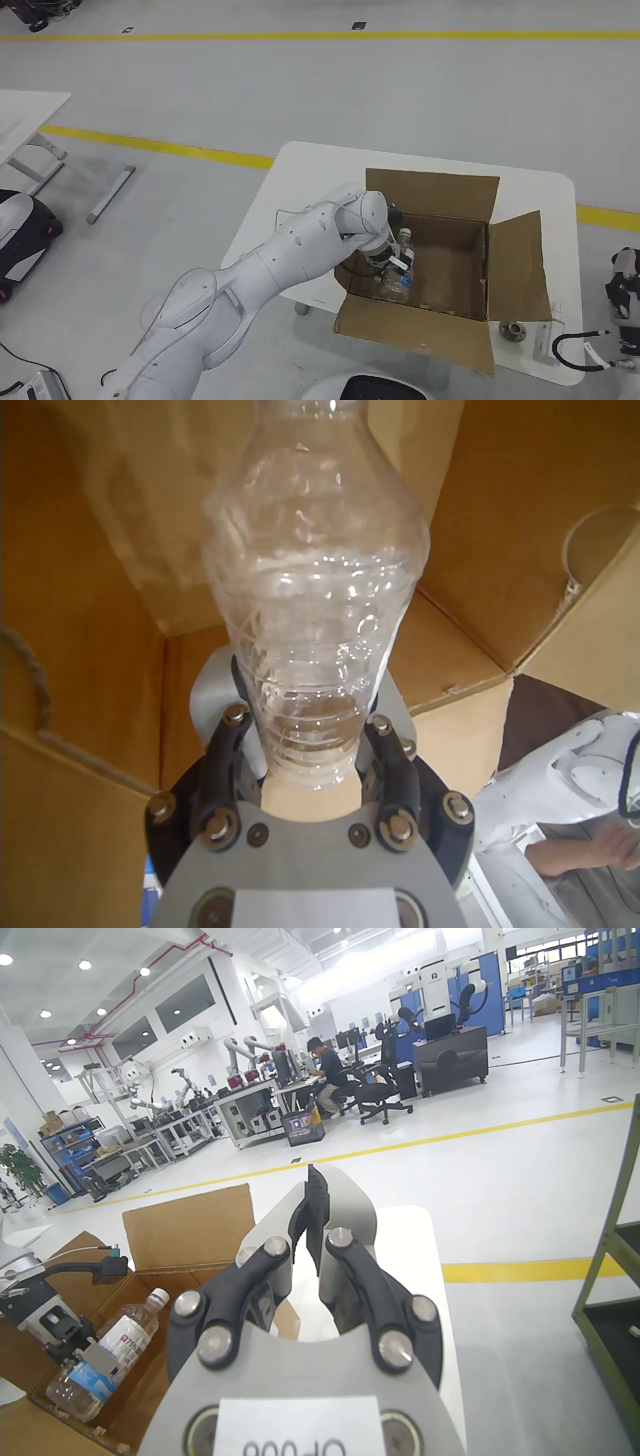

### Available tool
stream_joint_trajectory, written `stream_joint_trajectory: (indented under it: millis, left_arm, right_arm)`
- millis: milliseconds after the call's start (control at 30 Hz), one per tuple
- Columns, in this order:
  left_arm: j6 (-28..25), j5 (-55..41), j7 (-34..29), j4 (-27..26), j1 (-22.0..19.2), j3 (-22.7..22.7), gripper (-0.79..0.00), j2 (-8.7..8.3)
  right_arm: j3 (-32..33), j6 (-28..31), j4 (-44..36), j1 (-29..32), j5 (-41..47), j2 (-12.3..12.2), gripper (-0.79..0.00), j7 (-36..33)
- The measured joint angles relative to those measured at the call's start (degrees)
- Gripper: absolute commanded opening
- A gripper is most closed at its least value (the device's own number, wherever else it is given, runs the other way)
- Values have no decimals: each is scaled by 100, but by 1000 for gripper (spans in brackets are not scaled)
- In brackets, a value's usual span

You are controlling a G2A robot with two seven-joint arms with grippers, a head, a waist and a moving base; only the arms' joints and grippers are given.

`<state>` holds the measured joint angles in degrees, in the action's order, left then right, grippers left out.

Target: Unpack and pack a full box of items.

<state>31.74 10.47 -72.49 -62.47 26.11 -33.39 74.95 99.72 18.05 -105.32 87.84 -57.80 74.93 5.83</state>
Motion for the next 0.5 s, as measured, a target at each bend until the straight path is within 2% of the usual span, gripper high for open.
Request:
stream_joint_trajectory:
  millis: [300,500]
  left_arm:
    - [333,-91,327,616,-270,434,-785,254]
    - [488,-178,483,1082,-410,890,-785,458]
  right_arm:
    - [0,0,0,0,0,0,-785,0]
    - [0,0,0,0,0,0,-785,0]
